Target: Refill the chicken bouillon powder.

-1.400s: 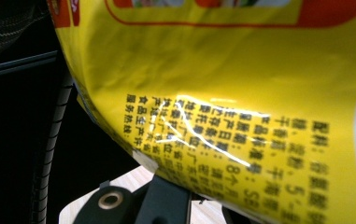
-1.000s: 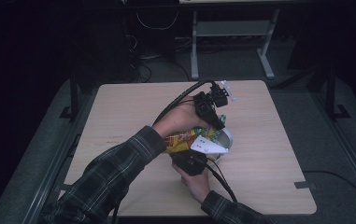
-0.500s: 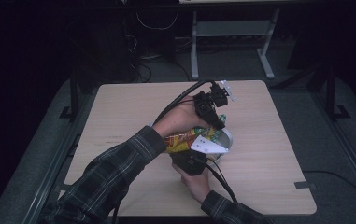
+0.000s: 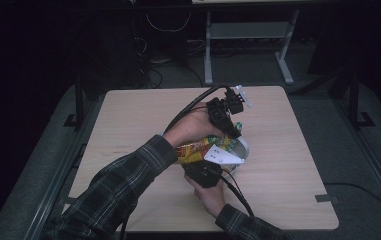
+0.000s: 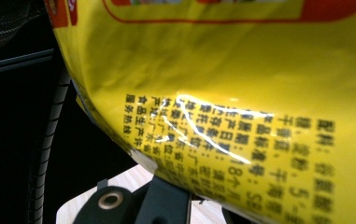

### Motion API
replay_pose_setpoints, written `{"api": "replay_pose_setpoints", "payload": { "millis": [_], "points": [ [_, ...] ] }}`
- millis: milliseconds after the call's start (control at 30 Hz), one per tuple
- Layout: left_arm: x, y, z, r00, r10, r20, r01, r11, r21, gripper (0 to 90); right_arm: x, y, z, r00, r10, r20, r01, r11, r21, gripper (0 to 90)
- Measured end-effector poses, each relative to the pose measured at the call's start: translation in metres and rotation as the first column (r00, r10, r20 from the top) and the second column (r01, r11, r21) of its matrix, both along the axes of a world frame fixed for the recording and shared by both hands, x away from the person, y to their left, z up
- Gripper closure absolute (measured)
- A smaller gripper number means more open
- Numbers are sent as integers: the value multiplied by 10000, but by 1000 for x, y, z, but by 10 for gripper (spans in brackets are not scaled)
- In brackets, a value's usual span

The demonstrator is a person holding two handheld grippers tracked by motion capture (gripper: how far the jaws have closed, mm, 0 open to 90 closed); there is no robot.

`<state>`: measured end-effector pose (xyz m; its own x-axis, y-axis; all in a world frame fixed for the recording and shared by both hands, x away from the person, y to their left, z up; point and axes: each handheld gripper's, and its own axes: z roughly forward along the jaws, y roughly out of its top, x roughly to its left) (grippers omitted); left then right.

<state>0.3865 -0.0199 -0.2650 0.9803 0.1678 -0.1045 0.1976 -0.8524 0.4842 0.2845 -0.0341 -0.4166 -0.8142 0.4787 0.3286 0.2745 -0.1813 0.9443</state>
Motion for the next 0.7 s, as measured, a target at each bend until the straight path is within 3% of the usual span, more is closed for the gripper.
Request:
{"api": "replay_pose_setpoints", "payload": {
  "millis": [700],
  "points": [
    [0, 7, 0, 10000, 25, -84, -27, 9997, -256, 892, 0, 2, -2, 10000, 51, 15, -50, 9998, -180, 899]
  ]
}}
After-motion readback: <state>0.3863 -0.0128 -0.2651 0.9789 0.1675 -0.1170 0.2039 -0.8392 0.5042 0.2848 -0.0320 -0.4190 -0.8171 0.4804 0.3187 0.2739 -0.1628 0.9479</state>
